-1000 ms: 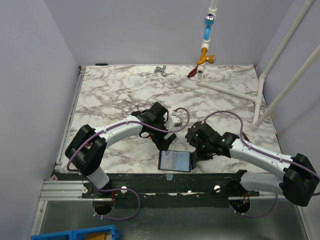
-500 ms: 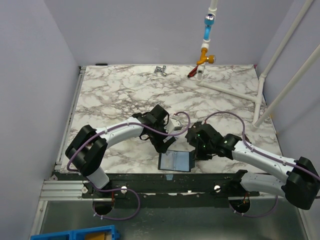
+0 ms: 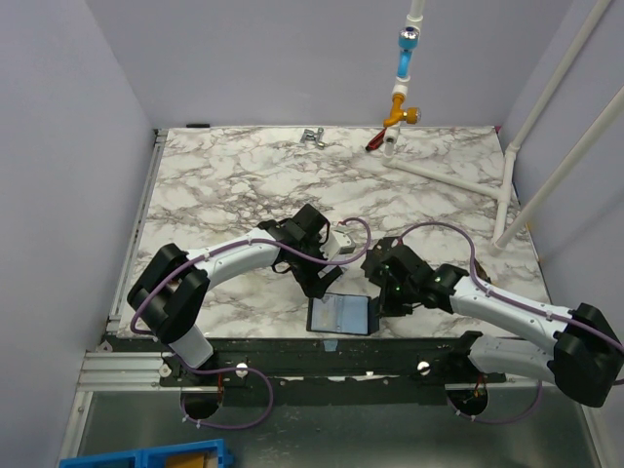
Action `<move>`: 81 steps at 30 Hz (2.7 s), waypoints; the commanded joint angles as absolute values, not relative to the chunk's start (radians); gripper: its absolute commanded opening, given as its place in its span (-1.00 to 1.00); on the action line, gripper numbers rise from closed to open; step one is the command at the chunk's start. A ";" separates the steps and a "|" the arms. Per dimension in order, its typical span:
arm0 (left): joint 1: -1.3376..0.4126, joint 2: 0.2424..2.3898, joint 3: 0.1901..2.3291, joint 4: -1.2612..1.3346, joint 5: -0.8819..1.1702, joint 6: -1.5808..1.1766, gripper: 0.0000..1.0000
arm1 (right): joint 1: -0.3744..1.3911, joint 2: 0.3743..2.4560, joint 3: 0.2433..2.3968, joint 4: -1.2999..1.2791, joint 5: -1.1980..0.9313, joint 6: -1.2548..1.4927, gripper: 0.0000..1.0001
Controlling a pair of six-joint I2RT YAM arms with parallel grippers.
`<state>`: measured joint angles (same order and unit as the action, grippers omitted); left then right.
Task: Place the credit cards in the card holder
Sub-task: Turn over the card slot in the card holder.
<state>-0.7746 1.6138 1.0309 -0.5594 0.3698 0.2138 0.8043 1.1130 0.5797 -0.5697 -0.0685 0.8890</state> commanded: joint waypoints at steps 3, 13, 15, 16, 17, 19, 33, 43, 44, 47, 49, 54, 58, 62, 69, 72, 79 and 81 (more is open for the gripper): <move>-0.782 1.603 1.027 -0.561 0.356 0.227 0.59 | 0.810 1.094 0.592 -0.615 -0.061 0.876 -0.99; -0.781 1.599 1.029 -0.559 0.359 0.222 0.58 | 0.811 1.086 0.617 -0.628 -0.068 0.868 -0.99; -0.781 1.600 1.029 -0.563 0.357 0.224 0.57 | 0.810 1.094 0.616 -0.617 -0.076 0.866 -0.99; -0.782 1.600 1.029 -0.563 0.357 0.224 0.57 | 0.810 1.096 0.613 -0.614 -0.078 0.865 -0.99; -0.781 1.601 1.028 -0.562 0.356 0.224 0.57 | 0.810 1.097 0.611 -0.611 -0.081 0.864 -0.99; -0.781 1.603 1.027 -0.563 0.356 0.225 0.57 | 0.810 1.094 0.607 -0.607 -0.086 0.863 -0.99; -0.781 1.609 1.032 -0.564 0.361 0.221 0.56 | 0.811 1.055 0.598 -0.597 -0.112 0.867 -0.99; -0.781 1.602 1.032 -0.566 0.362 0.222 0.55 | 0.810 1.090 0.579 -0.576 -0.117 0.859 -0.99; -0.781 1.601 1.032 -0.565 0.362 0.222 0.55 | 0.810 1.092 0.576 -0.574 -0.119 0.859 -0.99; -0.781 1.599 1.035 -0.568 0.366 0.220 0.55 | 0.810 1.097 0.568 -0.571 -0.119 0.860 -0.99; -0.781 1.596 1.035 -0.569 0.365 0.219 0.55 | 0.811 1.100 0.563 -0.572 -0.115 0.858 -0.99; -0.782 1.593 1.037 -0.571 0.367 0.219 0.55 | 0.810 1.103 0.556 -0.569 -0.114 0.862 -0.99; -0.781 1.593 1.037 -0.571 0.369 0.218 0.54 | 0.810 1.100 0.556 -0.565 -0.121 0.860 -0.99; -0.781 1.593 1.037 -0.570 0.368 0.219 0.54 | 0.810 1.088 0.561 -0.571 -0.124 0.859 -0.99; -0.781 1.598 1.040 -0.572 0.371 0.218 0.54 | 0.810 1.069 0.585 -0.613 -0.113 0.851 -0.99; -0.781 1.596 1.040 -0.571 0.371 0.218 0.54 | 0.810 1.064 0.594 -0.619 -0.108 0.849 -0.99; -0.781 1.597 1.039 -0.572 0.373 0.219 0.53 | 0.810 1.086 0.593 -0.595 -0.122 0.848 -0.99; -0.781 1.595 1.038 -0.572 0.374 0.218 0.53 | 0.811 1.083 0.594 -0.596 -0.122 0.848 -0.99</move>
<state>-0.7746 1.6138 1.0309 -0.5674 0.3702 0.2134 0.8043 1.0817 0.5709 -0.5880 -0.1020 0.8623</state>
